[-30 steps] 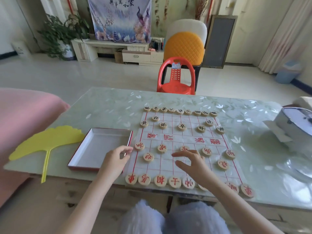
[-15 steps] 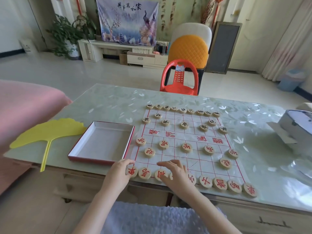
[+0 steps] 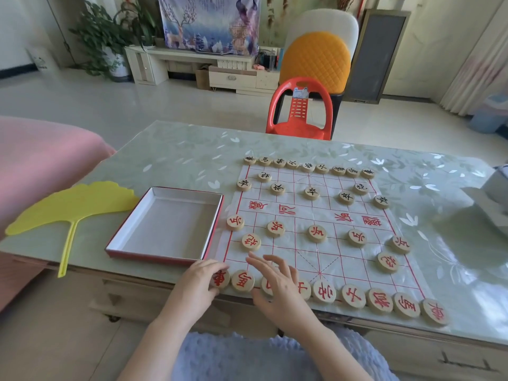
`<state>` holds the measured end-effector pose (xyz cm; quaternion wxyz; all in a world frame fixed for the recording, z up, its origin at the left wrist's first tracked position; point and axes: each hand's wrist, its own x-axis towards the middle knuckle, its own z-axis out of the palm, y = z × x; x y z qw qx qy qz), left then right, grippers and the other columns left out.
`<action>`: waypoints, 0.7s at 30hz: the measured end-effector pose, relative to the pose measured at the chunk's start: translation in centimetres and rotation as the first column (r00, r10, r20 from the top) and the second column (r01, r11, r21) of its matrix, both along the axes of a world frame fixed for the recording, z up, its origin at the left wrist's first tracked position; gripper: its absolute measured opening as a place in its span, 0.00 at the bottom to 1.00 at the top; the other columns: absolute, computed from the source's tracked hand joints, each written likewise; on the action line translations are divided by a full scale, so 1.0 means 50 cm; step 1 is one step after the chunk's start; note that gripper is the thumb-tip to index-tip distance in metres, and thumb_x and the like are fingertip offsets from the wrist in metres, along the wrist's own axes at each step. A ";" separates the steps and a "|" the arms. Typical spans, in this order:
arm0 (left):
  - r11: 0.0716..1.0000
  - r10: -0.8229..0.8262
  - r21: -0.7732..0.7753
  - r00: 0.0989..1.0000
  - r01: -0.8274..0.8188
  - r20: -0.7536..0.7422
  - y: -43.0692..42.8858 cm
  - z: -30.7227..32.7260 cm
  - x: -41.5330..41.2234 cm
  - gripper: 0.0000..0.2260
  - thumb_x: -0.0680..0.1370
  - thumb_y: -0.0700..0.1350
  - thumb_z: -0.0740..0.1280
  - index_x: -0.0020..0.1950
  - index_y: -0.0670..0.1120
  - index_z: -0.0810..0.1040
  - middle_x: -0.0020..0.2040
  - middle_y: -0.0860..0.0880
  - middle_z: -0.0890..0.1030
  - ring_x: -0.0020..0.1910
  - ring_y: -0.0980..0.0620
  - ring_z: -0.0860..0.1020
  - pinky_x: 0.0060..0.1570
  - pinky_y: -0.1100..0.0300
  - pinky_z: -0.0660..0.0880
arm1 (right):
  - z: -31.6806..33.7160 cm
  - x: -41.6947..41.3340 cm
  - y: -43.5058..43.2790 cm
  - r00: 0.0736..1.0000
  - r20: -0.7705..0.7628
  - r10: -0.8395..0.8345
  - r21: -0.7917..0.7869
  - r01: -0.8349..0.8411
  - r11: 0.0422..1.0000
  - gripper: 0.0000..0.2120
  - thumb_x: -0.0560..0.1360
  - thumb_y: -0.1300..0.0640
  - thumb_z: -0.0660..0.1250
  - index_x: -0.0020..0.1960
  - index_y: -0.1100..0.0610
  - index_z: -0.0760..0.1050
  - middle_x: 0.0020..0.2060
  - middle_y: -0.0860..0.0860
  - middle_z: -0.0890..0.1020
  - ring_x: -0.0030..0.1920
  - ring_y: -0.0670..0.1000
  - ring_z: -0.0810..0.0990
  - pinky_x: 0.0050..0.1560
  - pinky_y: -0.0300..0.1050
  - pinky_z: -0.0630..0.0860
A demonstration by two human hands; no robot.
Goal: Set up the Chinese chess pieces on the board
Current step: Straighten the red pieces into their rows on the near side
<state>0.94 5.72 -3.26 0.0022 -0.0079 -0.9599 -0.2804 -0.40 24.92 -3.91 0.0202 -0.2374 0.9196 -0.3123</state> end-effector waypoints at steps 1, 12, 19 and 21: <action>1.000 0.010 0.005 1.000 -0.010 0.000 0.000 0.000 -0.002 0.22 0.73 0.38 0.69 0.65 0.51 0.73 0.63 0.55 0.74 0.64 0.56 0.70 0.63 0.65 0.66 | -0.001 -0.001 -0.002 1.000 0.000 -0.002 -0.004 0.002 1.000 0.26 0.75 0.54 0.59 0.71 0.42 0.59 0.71 0.36 0.60 0.71 0.43 0.52 0.66 0.39 0.45; 0.975 0.214 -0.021 0.957 -0.222 -0.194 0.016 0.014 0.005 0.18 0.68 0.55 0.72 0.57 0.55 0.78 0.48 0.56 0.74 0.47 0.53 0.77 0.37 0.62 0.73 | -0.019 -0.007 -0.029 0.999 -0.013 0.053 0.106 -0.051 0.993 0.29 0.73 0.56 0.59 0.73 0.47 0.57 0.72 0.41 0.62 0.74 0.50 0.50 0.68 0.49 0.46; 0.968 0.229 -0.072 0.966 -0.239 -0.124 0.027 0.006 0.000 0.16 0.70 0.54 0.71 0.54 0.50 0.78 0.50 0.54 0.72 0.47 0.51 0.77 0.37 0.63 0.68 | -0.019 -0.015 -0.028 0.997 0.031 0.075 0.157 -0.079 0.984 0.31 0.74 0.59 0.58 0.74 0.47 0.54 0.70 0.43 0.66 0.74 0.51 0.48 0.70 0.51 0.44; 0.968 0.225 -0.091 0.969 -0.234 -0.106 0.027 0.006 -0.001 0.16 0.71 0.54 0.70 0.56 0.51 0.77 0.51 0.54 0.72 0.49 0.52 0.76 0.37 0.63 0.68 | -0.020 -0.017 -0.034 0.997 0.025 0.072 0.164 -0.075 0.984 0.30 0.74 0.59 0.58 0.74 0.47 0.54 0.69 0.44 0.67 0.73 0.51 0.49 0.70 0.50 0.44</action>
